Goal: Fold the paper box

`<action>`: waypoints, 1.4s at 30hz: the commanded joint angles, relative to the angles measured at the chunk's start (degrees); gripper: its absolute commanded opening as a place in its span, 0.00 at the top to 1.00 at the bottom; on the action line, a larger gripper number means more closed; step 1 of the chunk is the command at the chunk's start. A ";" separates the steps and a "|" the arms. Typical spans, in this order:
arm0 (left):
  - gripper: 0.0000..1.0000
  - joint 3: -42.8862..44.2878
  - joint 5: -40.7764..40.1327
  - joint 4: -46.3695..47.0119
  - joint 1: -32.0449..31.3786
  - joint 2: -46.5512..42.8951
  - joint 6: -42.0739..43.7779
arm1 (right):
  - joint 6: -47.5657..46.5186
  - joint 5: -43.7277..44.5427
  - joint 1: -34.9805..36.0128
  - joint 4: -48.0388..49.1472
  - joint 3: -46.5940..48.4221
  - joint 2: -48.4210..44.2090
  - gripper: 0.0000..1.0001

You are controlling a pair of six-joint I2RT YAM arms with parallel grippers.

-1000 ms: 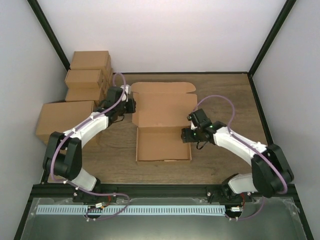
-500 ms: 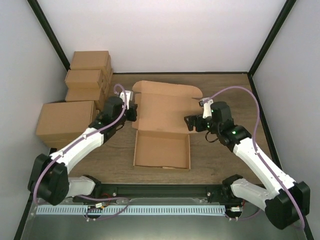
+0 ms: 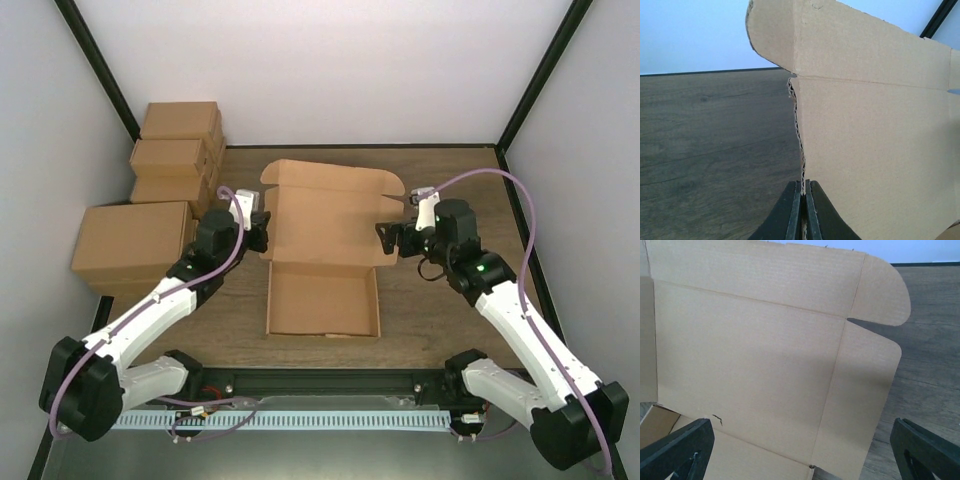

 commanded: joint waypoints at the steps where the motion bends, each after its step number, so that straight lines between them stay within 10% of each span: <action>1: 0.96 -1.80 0.37 4.51 -0.47 -2.04 1.27 | 0.29 -0.85 -0.74 -1.07 -0.99 -0.92 0.00; 42: 0.96 -9.76 -1.44 8.24 -0.68 -7.50 1.25 | 2.23 -19.51 -14.75 11.23 2.44 17.14 0.12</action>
